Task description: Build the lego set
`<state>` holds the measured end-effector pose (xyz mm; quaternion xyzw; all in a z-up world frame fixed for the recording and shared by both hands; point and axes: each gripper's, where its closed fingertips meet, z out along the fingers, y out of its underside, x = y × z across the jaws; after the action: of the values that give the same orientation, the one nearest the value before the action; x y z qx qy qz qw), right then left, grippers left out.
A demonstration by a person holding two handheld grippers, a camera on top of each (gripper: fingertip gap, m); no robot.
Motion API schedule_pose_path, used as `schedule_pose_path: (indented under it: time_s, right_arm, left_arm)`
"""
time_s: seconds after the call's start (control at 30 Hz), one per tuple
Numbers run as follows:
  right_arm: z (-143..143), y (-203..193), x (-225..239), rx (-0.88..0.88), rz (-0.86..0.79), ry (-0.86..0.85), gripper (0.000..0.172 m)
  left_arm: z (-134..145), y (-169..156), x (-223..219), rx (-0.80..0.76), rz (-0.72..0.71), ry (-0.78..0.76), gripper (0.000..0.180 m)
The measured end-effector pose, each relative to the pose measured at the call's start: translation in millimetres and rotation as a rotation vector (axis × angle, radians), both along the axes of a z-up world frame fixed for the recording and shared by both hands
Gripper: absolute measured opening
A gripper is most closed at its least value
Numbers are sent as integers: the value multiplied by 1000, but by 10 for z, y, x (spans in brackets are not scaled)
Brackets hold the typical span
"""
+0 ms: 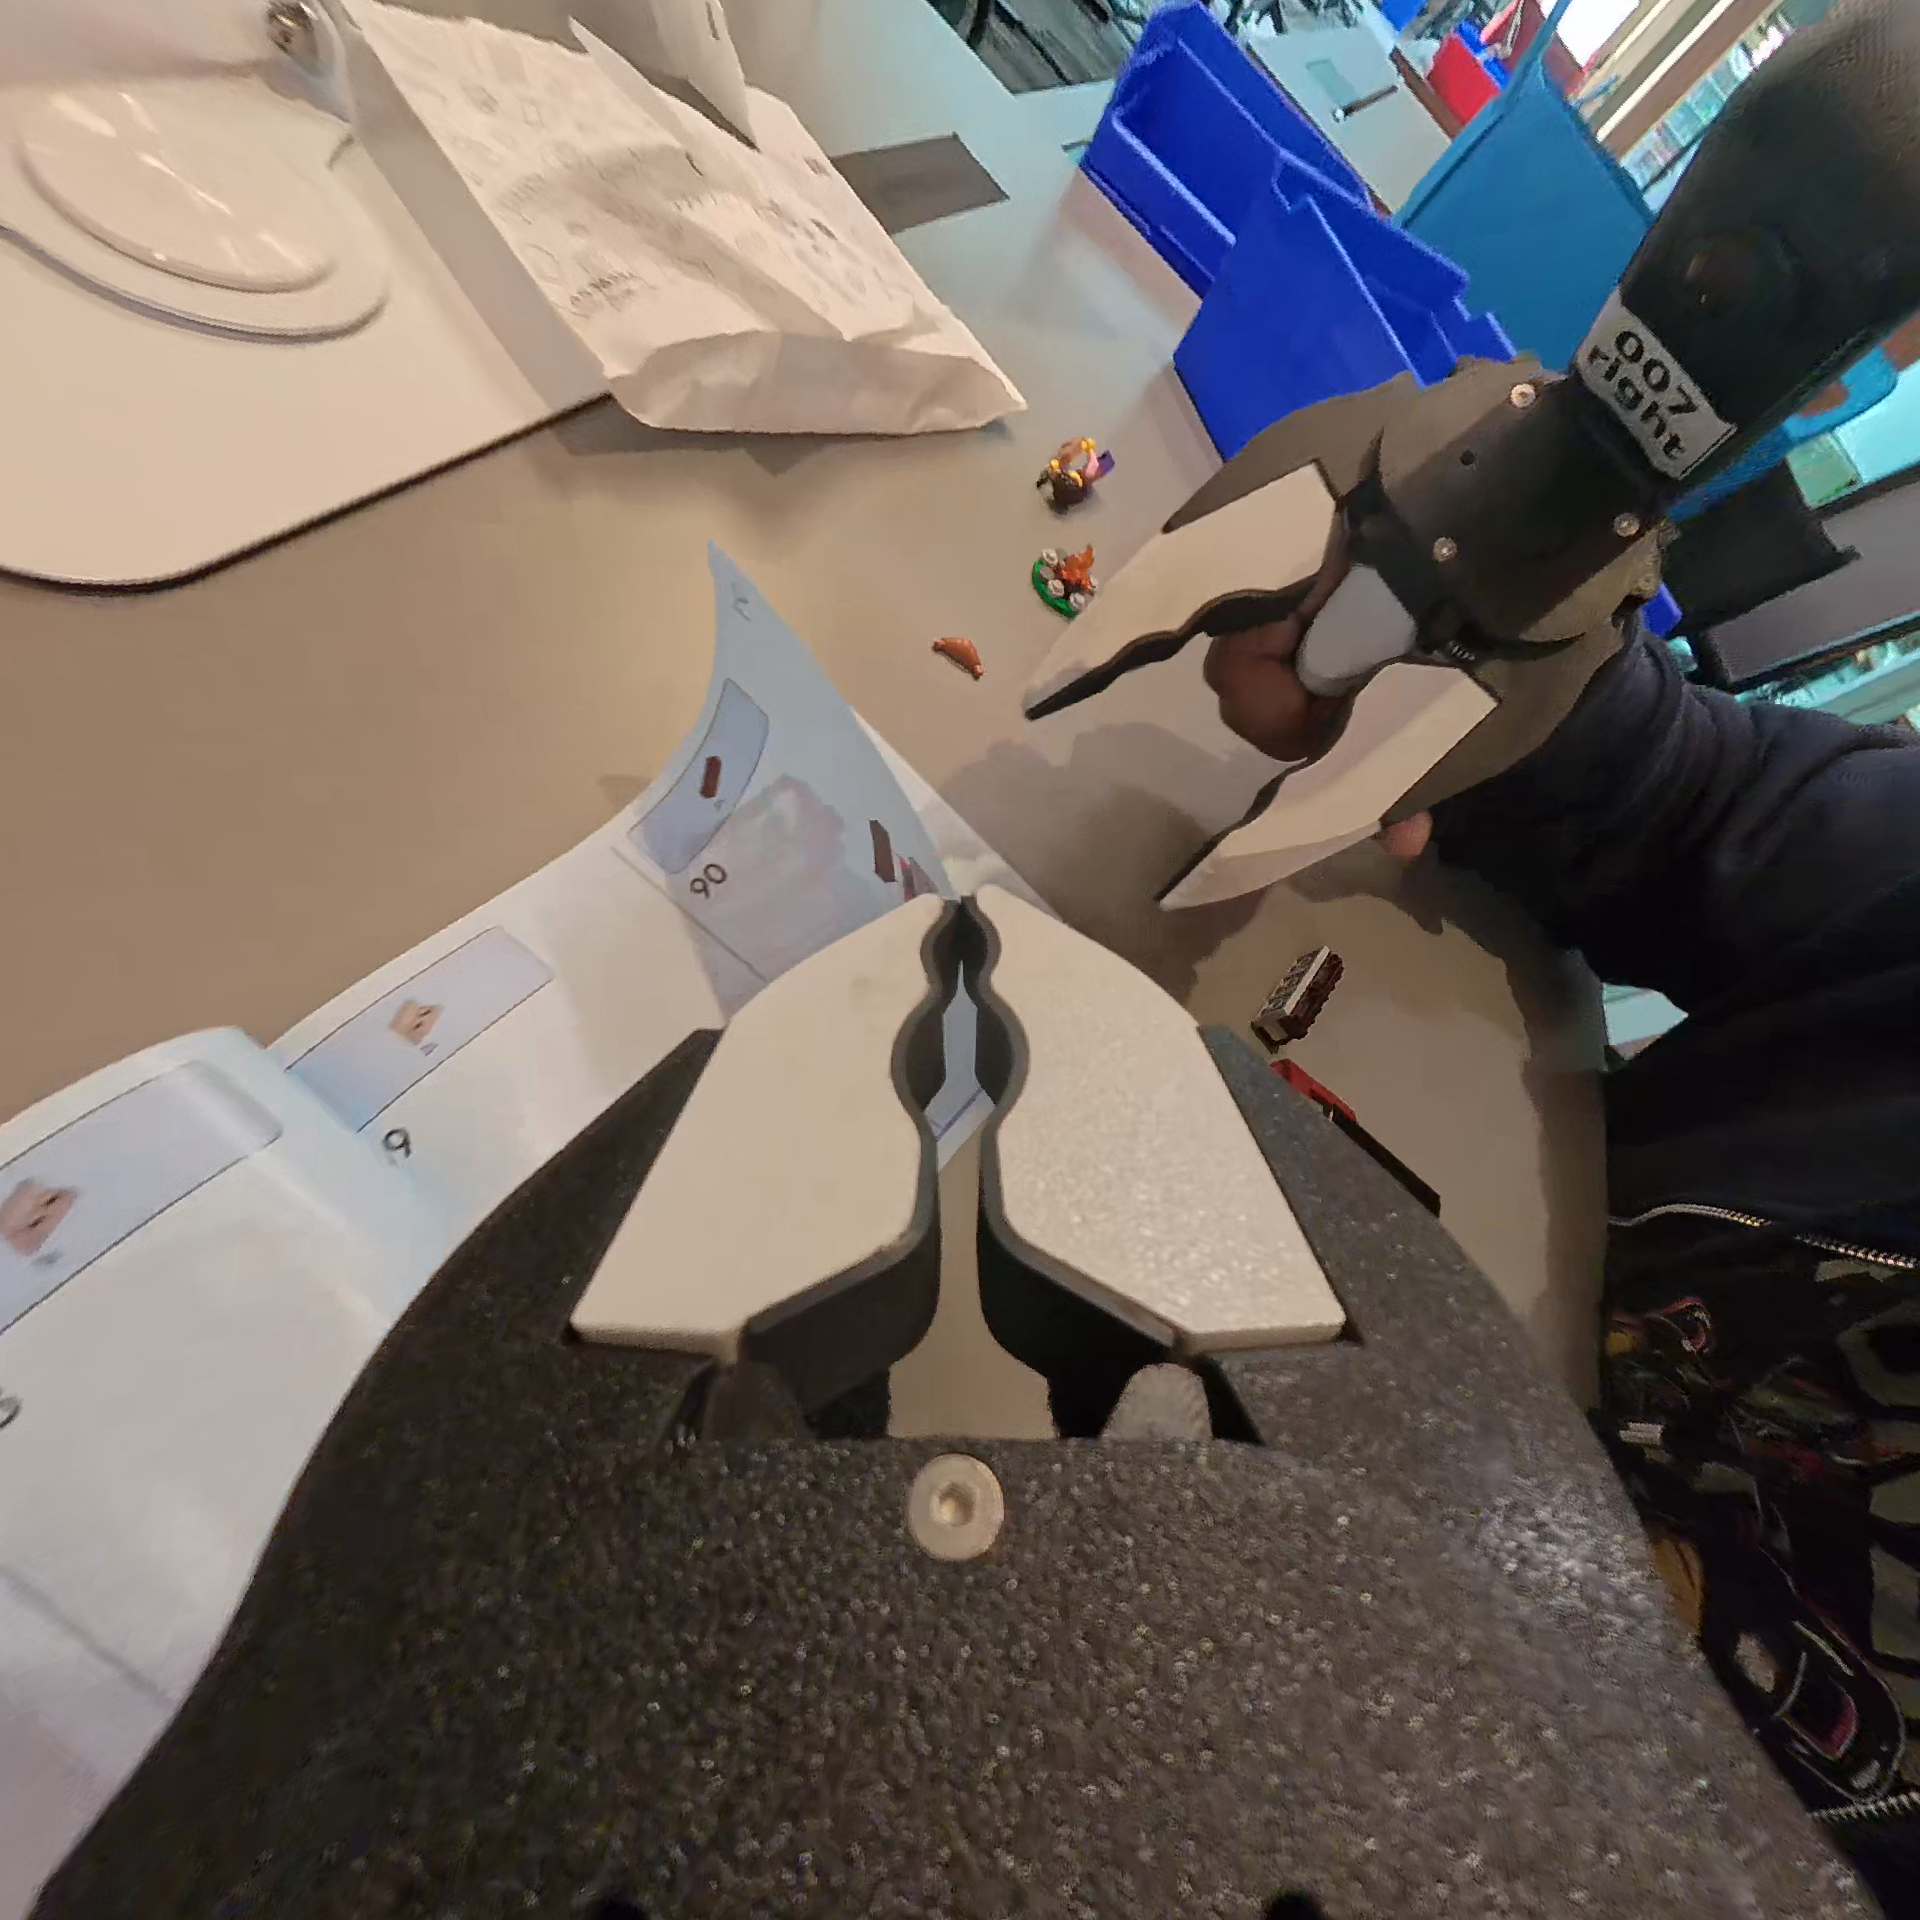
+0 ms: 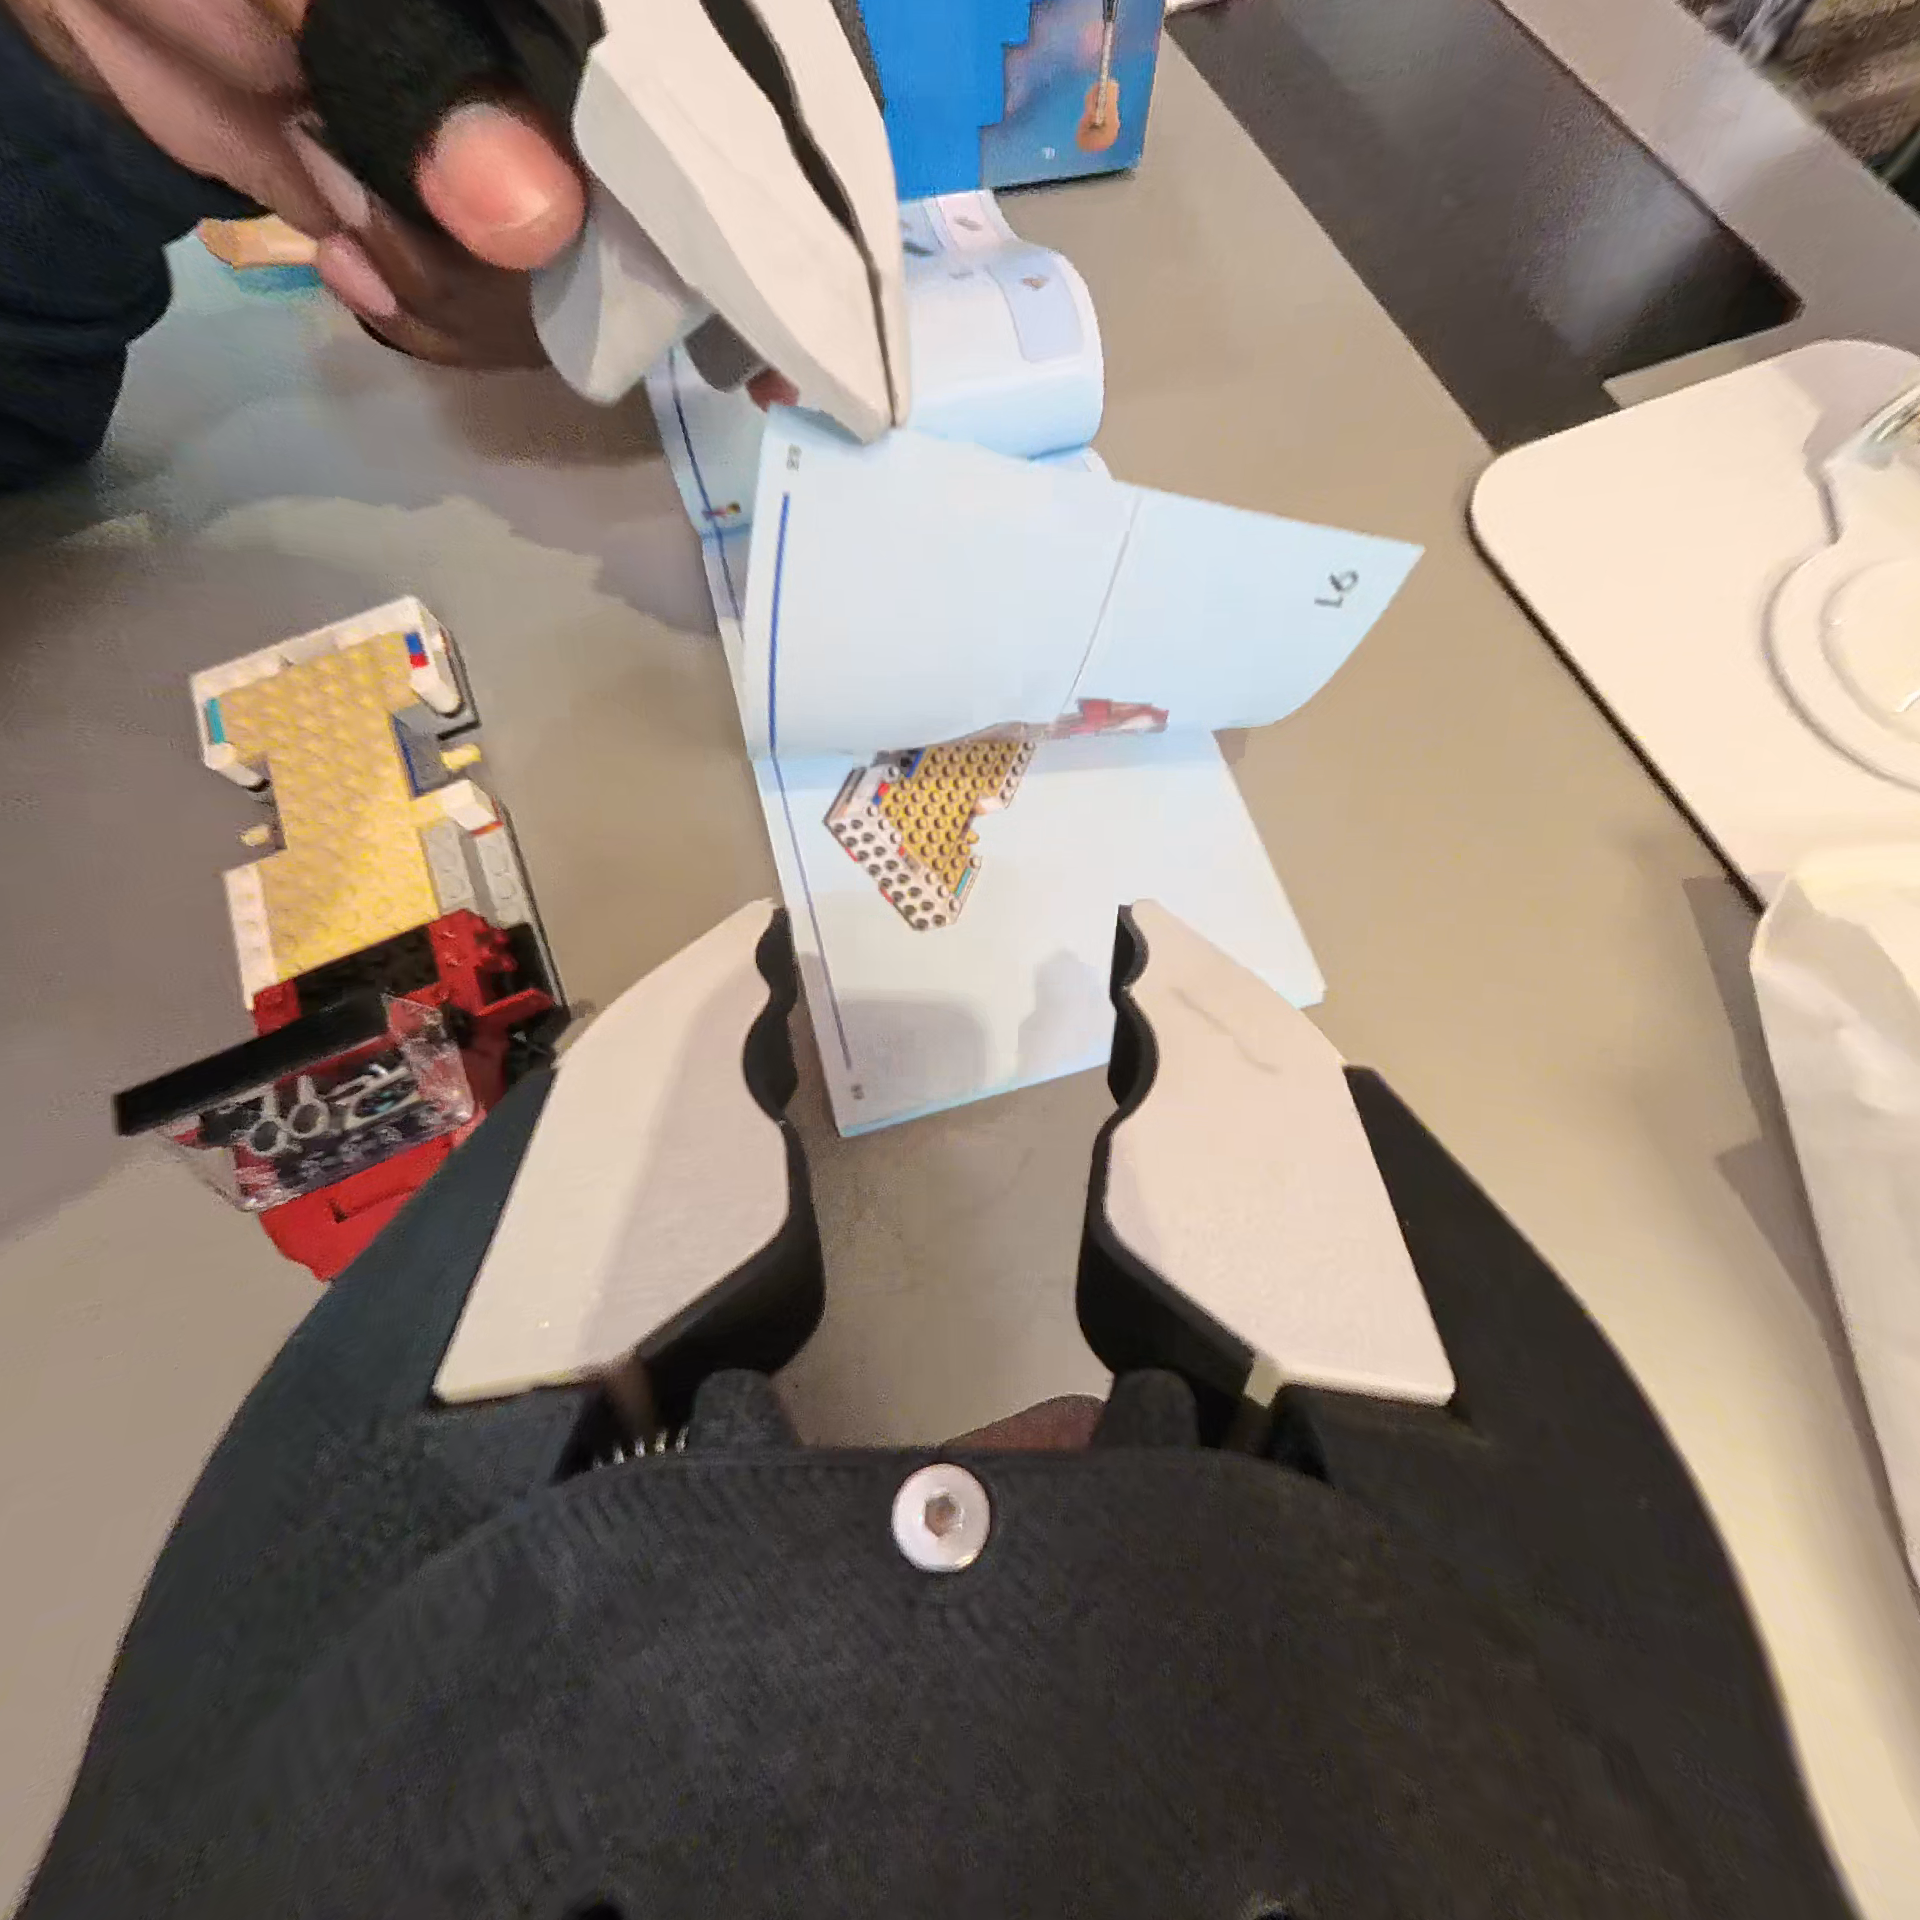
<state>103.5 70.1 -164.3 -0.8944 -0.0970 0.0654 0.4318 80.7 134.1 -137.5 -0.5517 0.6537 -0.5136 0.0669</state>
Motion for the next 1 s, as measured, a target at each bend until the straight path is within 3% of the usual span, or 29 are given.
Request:
schedule_pose_path:
  time_s: [0.1, 0.33, 0.57, 1.0]
  right_arm:
    - [22, 77, -15, -4, -10, 23, 57]
    - [-280, 377, -58, -71, -48, 0, 55]
    - [-316, 642, -197, -85, -25, 32, 52]
    - [-238, 869, -358, -88, 25, 15, 52]
  left_arm:
    - [83, 118, -58, -25, 35, -16, 0]
    - [169, 203, -101, -22, 60, -37, 0]
    - [236, 266, -132, -20, 73, -51, 0]
    - [634, 952, -574, 10, 303, -167, 0]
